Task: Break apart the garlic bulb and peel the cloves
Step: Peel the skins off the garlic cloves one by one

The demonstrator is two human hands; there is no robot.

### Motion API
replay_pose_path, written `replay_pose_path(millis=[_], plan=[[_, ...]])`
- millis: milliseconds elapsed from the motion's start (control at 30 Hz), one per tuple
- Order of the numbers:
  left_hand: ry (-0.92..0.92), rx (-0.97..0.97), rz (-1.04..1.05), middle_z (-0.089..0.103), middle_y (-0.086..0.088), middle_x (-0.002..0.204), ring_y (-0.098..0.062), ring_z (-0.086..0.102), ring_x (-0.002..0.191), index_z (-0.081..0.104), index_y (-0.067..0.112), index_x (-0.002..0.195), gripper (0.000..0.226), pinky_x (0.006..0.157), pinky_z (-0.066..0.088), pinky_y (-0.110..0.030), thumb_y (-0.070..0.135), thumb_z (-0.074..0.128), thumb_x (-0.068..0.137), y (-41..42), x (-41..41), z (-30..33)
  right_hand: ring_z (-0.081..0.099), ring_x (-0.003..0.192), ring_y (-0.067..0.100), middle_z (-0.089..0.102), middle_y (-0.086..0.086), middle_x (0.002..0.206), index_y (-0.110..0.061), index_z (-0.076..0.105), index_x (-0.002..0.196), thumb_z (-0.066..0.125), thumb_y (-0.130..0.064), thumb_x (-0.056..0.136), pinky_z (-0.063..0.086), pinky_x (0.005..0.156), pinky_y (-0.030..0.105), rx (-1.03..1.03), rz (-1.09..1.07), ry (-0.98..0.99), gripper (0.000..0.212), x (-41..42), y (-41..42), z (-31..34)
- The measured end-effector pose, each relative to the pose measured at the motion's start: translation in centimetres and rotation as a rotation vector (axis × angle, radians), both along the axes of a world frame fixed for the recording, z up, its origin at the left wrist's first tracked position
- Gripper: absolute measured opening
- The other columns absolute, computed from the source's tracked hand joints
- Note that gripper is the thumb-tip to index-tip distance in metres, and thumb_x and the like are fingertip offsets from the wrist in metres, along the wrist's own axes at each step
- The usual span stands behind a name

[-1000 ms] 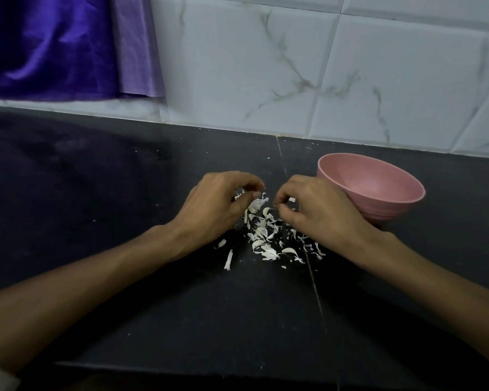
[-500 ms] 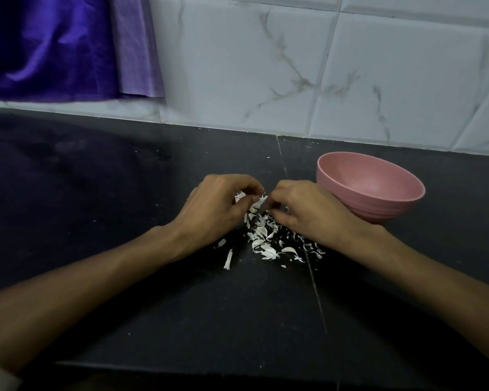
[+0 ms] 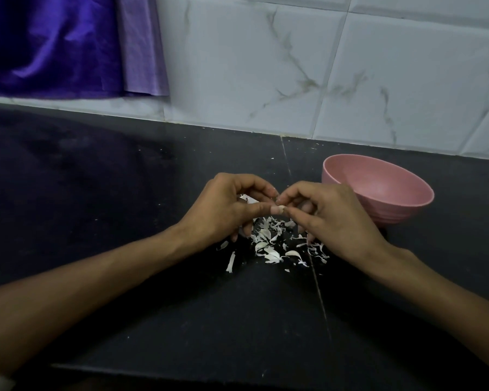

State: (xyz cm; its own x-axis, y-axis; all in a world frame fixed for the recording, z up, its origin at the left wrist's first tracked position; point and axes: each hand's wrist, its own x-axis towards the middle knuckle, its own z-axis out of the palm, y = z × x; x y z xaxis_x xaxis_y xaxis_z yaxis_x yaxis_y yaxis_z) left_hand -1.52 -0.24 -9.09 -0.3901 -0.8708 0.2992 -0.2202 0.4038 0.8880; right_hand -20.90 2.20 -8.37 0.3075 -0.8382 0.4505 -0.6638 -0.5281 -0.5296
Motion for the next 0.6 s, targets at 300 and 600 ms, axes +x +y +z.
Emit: replay_pose_path(millis=[300,600], plan=[[-0.076,-0.011,0.019,0.073,0.010,0.083,-0.012,0.057,0.044,0.071,0.018,0.092,0.013,0.039,0.044,-0.023,0.019,0.077,0.080,0.3,-0.1,-0.2,0.067,0.060,0.005,0.068,-0.006,0.075,-0.018,0.060,0.098,0.072,0.001,0.084,0.049,0.050,0.013,0.011,0.023,-0.150,0.026,0.2,0.7,-0.3],[-0.023,0.038,0.003,0.072,0.002,0.073,-0.011,0.056,0.043,0.072,0.014,0.090,0.021,0.038,0.043,-0.022,0.024,0.080,0.074,0.6,-0.4,0.0,0.068,0.068,0.007,0.067,-0.011,0.083,-0.020,0.064,0.105,0.072,-0.001,0.085,0.049,0.056,0.012,-0.051,0.007,-0.122,0.029,0.2,1.2,-0.2]])
